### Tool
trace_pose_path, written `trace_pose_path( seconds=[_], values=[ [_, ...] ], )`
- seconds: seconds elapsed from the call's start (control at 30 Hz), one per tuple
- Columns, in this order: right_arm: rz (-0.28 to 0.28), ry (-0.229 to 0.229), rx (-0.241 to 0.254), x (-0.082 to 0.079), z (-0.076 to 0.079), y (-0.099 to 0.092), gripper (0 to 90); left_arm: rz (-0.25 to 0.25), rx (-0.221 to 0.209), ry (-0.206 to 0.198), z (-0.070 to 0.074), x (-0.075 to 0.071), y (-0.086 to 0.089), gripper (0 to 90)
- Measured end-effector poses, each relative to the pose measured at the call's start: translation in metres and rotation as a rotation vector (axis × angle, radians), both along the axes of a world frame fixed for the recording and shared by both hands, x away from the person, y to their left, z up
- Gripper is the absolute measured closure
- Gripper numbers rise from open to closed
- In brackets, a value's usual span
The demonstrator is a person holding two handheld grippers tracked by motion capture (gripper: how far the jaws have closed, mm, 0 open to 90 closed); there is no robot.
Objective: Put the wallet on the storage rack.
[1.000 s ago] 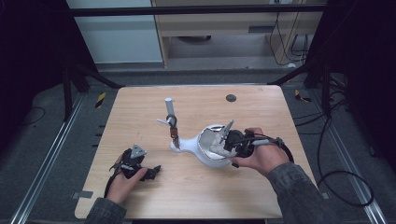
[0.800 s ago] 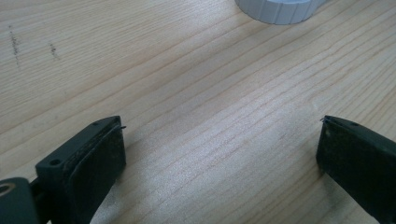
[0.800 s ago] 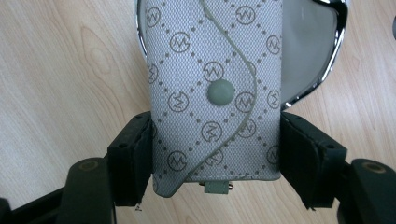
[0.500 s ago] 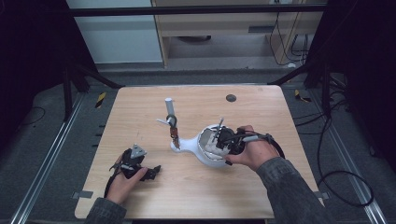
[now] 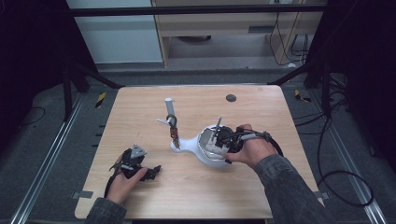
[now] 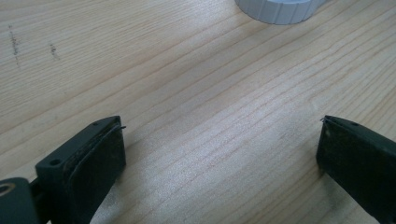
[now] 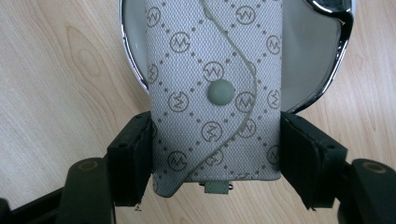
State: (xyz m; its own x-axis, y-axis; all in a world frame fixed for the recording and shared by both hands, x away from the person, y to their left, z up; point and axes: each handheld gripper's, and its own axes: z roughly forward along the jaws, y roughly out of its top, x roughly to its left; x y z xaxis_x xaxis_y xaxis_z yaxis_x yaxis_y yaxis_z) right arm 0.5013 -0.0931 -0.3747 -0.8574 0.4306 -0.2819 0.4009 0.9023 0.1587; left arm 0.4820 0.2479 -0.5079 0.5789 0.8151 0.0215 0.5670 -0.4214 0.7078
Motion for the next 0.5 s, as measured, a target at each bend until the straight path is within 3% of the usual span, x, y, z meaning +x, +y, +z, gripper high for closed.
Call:
trace_pose_path(
  seconds=[0.5],
  values=[
    [-0.005,0.007,-0.010,0.0077,-0.0016,0.0038,31.3,0.000,0.000,0.000,0.0000,0.0000,-0.0001,0.7]
  ],
)
